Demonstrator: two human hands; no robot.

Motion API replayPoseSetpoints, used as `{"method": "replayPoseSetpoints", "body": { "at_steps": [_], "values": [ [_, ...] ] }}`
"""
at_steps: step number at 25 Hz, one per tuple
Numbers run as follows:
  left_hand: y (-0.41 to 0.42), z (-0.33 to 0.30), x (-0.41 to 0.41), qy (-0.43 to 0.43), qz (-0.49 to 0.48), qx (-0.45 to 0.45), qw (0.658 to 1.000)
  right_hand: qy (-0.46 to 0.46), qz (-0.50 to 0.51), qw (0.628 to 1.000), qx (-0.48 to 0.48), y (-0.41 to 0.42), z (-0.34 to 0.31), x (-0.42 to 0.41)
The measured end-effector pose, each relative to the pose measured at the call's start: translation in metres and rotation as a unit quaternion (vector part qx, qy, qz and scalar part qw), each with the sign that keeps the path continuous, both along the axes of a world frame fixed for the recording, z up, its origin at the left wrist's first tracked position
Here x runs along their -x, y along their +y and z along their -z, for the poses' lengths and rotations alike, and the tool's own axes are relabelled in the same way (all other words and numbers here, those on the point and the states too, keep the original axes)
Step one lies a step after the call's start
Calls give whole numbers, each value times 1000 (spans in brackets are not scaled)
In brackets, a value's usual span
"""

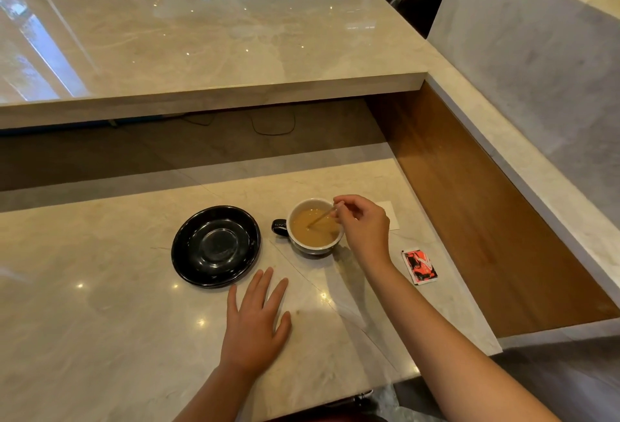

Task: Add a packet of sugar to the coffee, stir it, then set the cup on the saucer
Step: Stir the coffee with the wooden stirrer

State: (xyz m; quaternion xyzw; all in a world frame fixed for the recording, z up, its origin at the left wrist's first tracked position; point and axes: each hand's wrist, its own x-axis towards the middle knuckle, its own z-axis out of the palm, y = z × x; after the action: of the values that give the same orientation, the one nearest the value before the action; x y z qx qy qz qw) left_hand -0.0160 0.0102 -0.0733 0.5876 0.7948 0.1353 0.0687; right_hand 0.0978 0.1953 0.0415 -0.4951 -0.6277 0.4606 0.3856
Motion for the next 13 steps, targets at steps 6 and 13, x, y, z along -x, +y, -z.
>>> {"method": "replayPoseSetpoints", "body": {
  "at_steps": [6, 13],
  "values": [
    [0, 1, 1, -1, -3, 4, 1000, -132, -107, 972, -163, 13, -6, -4],
    [0, 1, 1, -5, -2, -5, 1000, -216, -133, 914, -316, 13, -2, -47]
  ]
}}
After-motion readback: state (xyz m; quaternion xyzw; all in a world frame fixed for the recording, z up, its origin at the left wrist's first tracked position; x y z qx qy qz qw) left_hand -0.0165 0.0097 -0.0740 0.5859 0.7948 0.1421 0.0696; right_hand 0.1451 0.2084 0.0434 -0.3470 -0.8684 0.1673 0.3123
